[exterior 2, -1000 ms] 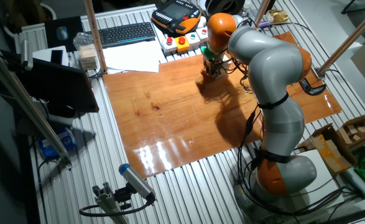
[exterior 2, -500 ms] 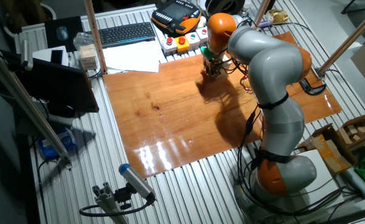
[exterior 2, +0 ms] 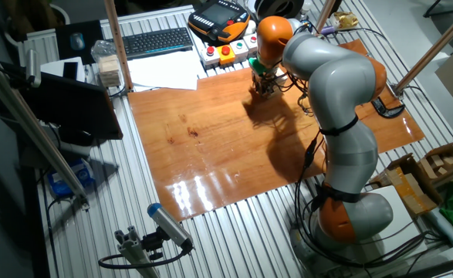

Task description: Play Jenga

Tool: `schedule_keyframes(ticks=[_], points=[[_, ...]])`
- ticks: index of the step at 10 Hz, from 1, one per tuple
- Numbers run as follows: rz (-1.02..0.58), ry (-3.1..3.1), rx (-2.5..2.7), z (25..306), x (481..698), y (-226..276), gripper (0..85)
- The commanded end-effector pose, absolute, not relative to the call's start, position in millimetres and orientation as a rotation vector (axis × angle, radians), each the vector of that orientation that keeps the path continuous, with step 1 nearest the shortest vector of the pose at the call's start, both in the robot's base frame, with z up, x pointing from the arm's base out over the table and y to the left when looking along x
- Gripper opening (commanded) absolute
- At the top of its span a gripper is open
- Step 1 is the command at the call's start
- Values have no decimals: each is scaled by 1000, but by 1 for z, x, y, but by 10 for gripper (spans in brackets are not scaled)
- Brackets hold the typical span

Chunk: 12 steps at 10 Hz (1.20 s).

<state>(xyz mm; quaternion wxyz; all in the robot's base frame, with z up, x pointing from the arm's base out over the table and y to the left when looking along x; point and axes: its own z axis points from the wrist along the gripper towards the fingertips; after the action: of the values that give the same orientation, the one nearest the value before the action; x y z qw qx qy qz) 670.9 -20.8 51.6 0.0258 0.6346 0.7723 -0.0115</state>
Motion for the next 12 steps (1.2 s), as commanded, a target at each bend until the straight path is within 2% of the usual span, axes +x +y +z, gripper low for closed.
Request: schedule_keyframes(ticks=[1, 12], points=[[-39, 2385, 1961, 51, 671, -20, 7], [-39, 2367, 1980, 51, 670, -19, 7]])
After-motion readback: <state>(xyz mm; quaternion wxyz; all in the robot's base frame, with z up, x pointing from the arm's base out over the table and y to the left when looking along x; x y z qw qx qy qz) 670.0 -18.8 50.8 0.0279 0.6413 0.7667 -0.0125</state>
